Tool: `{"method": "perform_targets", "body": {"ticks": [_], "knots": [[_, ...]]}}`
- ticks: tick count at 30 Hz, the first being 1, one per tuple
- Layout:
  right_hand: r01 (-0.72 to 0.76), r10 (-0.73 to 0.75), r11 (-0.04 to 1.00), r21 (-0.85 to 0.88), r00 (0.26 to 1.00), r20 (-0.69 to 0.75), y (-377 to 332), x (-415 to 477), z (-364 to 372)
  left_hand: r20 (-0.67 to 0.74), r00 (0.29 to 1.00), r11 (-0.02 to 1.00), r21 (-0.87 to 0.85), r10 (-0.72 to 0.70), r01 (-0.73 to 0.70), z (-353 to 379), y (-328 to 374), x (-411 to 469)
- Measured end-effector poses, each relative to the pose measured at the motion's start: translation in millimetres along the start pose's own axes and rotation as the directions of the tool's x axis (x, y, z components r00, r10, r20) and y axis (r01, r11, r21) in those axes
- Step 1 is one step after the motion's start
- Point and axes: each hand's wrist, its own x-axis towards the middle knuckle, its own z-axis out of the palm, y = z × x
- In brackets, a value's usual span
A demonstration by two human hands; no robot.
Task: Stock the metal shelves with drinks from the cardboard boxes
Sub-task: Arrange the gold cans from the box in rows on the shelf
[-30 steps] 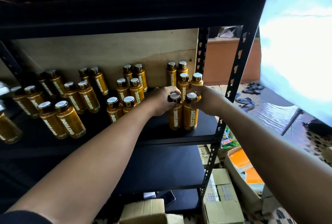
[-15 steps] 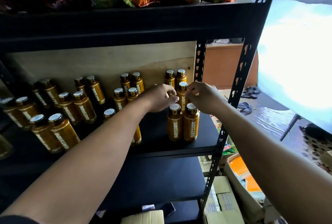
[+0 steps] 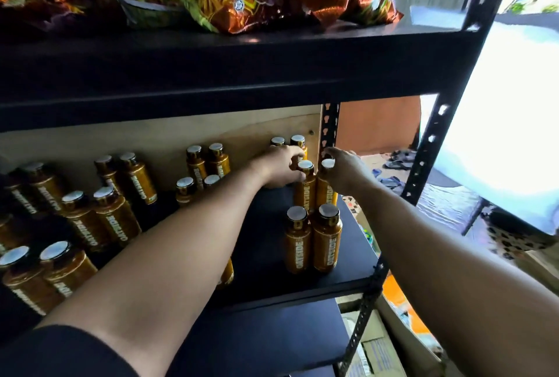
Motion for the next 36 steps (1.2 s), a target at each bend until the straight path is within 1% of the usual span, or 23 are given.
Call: {"method": "perform_targets", "body": {"ticks": [2, 5, 8, 11, 15, 18, 21, 28, 30, 36], "knots": [[0.005, -0.005, 1.0, 0.0, 1.0, 0.006, 4.8, 3.3, 4.8, -0.012, 1.0, 0.999, -0.043, -0.008, 0.007, 9.8, -4.5, 11.3], [-0.009, 0.009, 1.0, 0.005, 1.0, 0.023, 11.3, 4.7, 13.6, -0.013, 1.0, 0.998, -0.061, -0.012, 0.011, 22.7, -11.4, 22.0], [-0.032, 0.033, 0.997, 0.067, 0.999, -0.012, 14.5, 4.1, 18.3, -0.032, 0.999, 0.994, -0.111, -0.021, 0.017, 32.0, -17.2, 30.0], [-0.027, 0.031, 0.993, 0.115, 0.999, -0.038, 14.1, 2.7, 21.6, -0.091, 0.995, 0.983, -0.181, -0.035, 0.018, 37.6, -22.1, 36.4], [0.01, -0.004, 0.982, 0.186, 0.999, -0.037, 12.0, 2.2, 25.8, -0.19, 0.981, 0.992, -0.123, -0.05, 0.026, 34.7, -26.0, 35.9], [0.02, -0.014, 0.975, 0.222, 1.0, -0.027, 10.2, 5.5, 30.2, -0.161, 0.984, 0.99, -0.13, -0.074, 0.053, 30.5, -28.6, 34.6], [0.042, -0.037, 0.971, 0.237, 0.999, -0.025, 6.9, 8.4, 33.0, -0.172, 0.981, 0.993, -0.097, -0.089, 0.073, 24.9, -31.4, 30.8], [0.083, -0.085, 0.97, 0.23, 0.996, -0.001, 2.1, 13.3, 34.8, -0.183, 0.975, 0.989, -0.096, -0.127, 0.111, 26.3, -41.1, 30.1], [0.097, -0.101, 0.975, 0.2, 0.995, 0.006, 1.8, 12.6, 33.4, -0.202, 0.97, 0.99, -0.069, -0.134, 0.123, 25.8, -42.6, 28.3], [0.122, -0.124, 0.983, 0.135, 0.992, 0.009, 1.7, 13.4, 31.8, -0.218, 0.966, 0.989, -0.082, -0.14, 0.125, 28.1, -43.0, 25.9]]}}
